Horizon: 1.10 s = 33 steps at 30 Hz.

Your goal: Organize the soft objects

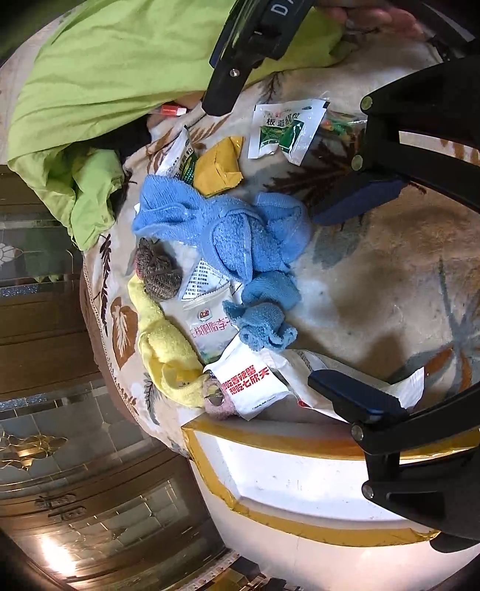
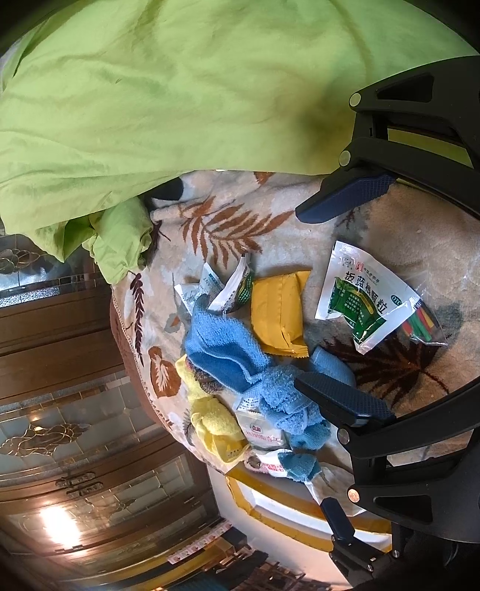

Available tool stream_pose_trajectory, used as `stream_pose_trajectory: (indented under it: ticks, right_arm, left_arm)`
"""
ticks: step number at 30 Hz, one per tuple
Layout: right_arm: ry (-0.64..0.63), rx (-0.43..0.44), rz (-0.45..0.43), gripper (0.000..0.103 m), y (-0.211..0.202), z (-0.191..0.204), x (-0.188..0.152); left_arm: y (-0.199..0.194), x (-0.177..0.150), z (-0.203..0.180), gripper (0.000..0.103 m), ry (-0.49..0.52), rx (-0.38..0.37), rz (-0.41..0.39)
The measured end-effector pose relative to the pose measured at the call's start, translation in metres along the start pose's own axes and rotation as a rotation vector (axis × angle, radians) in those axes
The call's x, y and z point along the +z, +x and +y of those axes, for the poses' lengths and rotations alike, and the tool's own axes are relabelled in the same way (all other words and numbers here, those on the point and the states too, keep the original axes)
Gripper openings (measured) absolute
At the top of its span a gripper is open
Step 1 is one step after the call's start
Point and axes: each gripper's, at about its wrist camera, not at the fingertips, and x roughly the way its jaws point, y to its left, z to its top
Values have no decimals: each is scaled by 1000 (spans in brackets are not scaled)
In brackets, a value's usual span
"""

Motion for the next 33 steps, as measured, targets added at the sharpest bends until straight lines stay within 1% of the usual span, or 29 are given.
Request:
stream_pose_trajectory:
  ticks: [3,17,26,30,33]
  right_arm:
    - [3,0,0,84,0,0,0]
    - [4,1,5,84,2,0,0]
    - [2,5,14,84,3,1,-1]
    - [-5,3,20,84,4,2,-1]
    - [1,4,28,84,6,0,-2]
  left_arm:
    - [4,0,3,81,-18,-5,15]
    - [7,0,5,81,-16,11,7]
    - [10,0,5,81,-34,1,5]
    - [11,9,1,81,-12,3,-10]
    - [12,18,-3,81,29,-18,-32]
